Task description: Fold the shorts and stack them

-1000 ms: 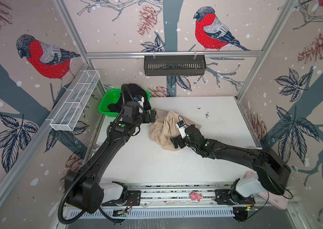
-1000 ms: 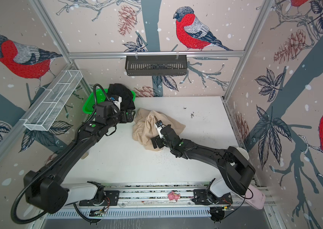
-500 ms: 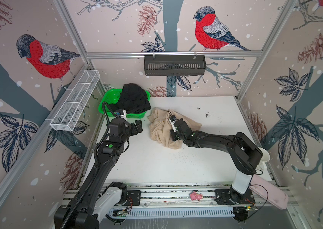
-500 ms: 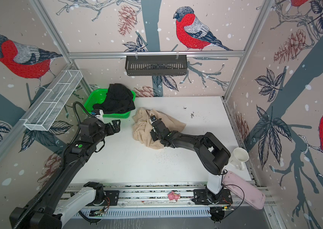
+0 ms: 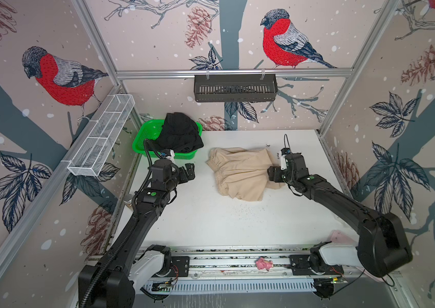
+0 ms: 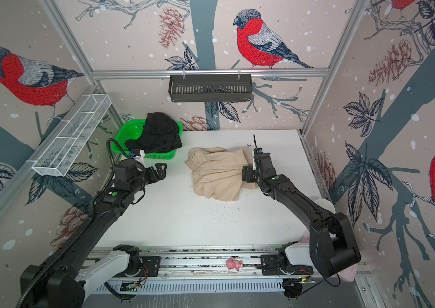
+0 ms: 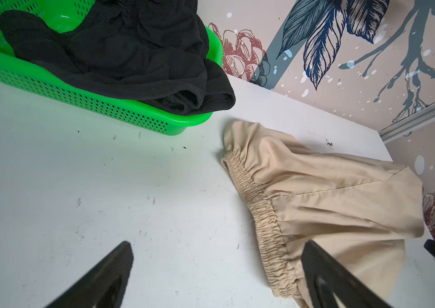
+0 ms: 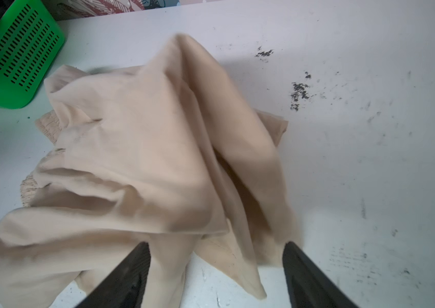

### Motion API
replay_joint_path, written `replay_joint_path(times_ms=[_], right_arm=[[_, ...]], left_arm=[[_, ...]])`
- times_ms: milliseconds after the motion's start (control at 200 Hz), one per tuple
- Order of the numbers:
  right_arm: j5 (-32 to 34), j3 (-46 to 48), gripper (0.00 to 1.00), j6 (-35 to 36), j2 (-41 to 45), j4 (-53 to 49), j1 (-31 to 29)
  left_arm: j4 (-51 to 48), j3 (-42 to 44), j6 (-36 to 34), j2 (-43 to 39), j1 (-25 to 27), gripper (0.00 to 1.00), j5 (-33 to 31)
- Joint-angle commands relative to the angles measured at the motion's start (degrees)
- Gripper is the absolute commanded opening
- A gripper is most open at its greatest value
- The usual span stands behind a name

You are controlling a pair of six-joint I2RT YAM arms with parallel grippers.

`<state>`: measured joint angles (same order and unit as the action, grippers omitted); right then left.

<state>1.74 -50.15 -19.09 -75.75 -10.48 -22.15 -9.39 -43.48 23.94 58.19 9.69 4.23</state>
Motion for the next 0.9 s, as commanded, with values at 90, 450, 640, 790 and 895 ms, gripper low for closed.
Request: replay_joint_path(times_ms=[90,450,640,790,895], right_arm=[[13.55,-5.76,0.87,9.54,0.23,-2.16,-12.71],[3.29,-9.37,0.81,31.62,-14.16,9.85,-40.47],[15.88,-15.68,0.8,36.92,-27.04,4.38,-42.01],[21.93,-17.35,0.82,38.81,-32.49,4.14,-40.49],[25.1,-17.51,0.82,39.62,-34.67,5.78,-40.38]], left_arm=[[0.25,-0.81,-1.38,-2.24,-0.11,0.99,-2.75],[-2.9,-1.08,0.62,-4.72,-2.18,0.99,-0.8],[-3.28,0.1,1.23,-6.65,-3.88,0.99,0.25],[-3.71,0.41,1.0,-6.36,-4.2,0.99,1.04],[-3.47,1.12,1.09,-6.08,-4.24,0.99,1.09]])
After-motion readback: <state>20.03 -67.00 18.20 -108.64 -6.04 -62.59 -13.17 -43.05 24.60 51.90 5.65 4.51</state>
